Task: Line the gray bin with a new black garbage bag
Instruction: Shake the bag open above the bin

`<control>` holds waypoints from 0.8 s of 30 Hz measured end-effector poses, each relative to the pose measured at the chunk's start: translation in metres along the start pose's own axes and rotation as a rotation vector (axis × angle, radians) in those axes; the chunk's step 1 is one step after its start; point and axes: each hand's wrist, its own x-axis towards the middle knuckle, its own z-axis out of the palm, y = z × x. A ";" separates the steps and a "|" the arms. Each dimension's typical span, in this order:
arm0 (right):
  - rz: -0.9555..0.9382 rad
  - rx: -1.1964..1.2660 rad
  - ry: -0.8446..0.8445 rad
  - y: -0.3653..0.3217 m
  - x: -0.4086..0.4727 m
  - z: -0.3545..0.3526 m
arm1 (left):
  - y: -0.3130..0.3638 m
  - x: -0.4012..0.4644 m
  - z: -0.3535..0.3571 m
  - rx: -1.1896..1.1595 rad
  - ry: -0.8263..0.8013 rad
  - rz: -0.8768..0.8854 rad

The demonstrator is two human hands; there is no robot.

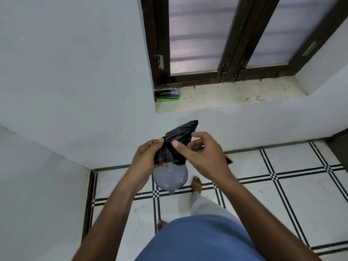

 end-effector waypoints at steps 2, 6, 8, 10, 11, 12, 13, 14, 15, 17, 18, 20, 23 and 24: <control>-0.026 -0.006 -0.123 0.006 0.001 0.001 | -0.003 -0.006 -0.002 -0.008 -0.029 0.006; -0.010 -0.003 -0.079 0.010 0.001 -0.006 | -0.002 -0.015 -0.016 -0.031 -0.026 0.035; 0.066 0.082 -0.075 0.002 -0.002 -0.009 | -0.001 -0.021 -0.022 0.000 -0.046 0.047; 0.133 0.195 -0.208 -0.005 -0.007 -0.005 | -0.003 -0.027 -0.024 0.075 -0.136 0.048; 0.144 0.208 -0.280 -0.007 -0.010 -0.001 | -0.004 -0.030 -0.024 0.126 -0.190 0.046; 0.139 0.211 -0.333 -0.008 -0.012 0.003 | -0.004 -0.034 -0.022 0.168 -0.235 0.046; 0.130 0.224 -0.368 -0.007 -0.013 0.007 | -0.005 -0.036 -0.020 0.194 -0.264 0.044; 0.123 0.239 -0.385 -0.005 -0.014 0.011 | -0.006 -0.039 -0.020 0.195 -0.280 0.041; 0.122 0.246 -0.383 -0.003 -0.014 0.013 | -0.006 -0.041 -0.019 0.177 -0.288 0.035; 0.123 0.235 -0.345 0.001 -0.013 0.014 | -0.008 -0.042 -0.020 0.115 -0.271 0.019; 0.130 0.226 -0.303 0.003 -0.012 0.012 | -0.009 -0.042 -0.022 0.079 -0.235 0.006; 0.170 0.222 -0.156 0.006 -0.008 0.008 | -0.010 -0.040 -0.029 0.012 -0.118 -0.030; 0.300 0.339 0.051 0.015 0.003 -0.003 | -0.014 -0.036 -0.043 -0.117 0.058 -0.038; 0.352 0.424 0.056 0.018 0.005 -0.005 | -0.015 -0.036 -0.047 -0.172 0.093 -0.047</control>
